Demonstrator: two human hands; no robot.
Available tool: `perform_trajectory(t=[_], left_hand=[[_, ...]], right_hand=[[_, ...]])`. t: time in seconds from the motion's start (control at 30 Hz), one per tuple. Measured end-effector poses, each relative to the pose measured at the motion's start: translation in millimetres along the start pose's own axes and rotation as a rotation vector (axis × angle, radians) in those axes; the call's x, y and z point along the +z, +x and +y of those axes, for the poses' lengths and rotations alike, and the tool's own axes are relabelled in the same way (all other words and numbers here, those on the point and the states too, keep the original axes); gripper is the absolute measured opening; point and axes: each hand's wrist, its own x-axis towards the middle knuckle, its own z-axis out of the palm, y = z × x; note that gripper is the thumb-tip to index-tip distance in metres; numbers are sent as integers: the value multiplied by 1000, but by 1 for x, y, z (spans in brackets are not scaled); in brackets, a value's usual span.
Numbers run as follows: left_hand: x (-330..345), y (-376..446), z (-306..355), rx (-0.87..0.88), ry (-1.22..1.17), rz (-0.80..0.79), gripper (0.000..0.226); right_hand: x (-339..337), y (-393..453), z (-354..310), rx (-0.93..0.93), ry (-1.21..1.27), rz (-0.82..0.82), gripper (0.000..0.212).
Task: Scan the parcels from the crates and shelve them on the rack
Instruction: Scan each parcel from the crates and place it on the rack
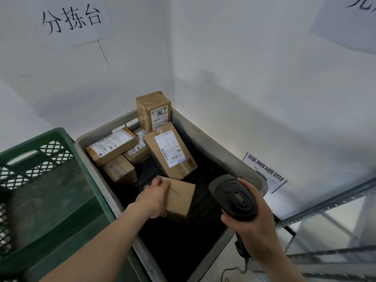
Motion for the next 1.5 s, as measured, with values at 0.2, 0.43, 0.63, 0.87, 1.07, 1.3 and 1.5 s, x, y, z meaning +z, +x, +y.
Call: perform_trajectory(t=[0.2, 0.43, 0.63, 0.87, 1.07, 1.3, 1.5], left_hand=[[3, 7, 2, 76, 185, 3, 124], [-16, 17, 4, 65, -54, -94, 101], [-14, 15, 10, -162, -527, -218, 44], [-6, 6, 13, -75, -416, 16, 88], [4, -3, 62, -10, -64, 84, 123], [9, -2, 69, -81, -232, 107, 99], [-20, -13, 55, -137, -1444, -25, 64]], right_hand=[[0, 1, 4, 15, -7, 33, 78], [0, 0, 7, 0, -16, 53, 78], [0, -2, 6, 2, -9, 42, 84], [-5, -6, 5, 18, 15, 37, 81], [-1, -8, 6, 1, 22, 42, 79], [-11, -14, 6, -17, 56, 56, 80], [-18, -21, 7, 3, 73, 66, 78]])
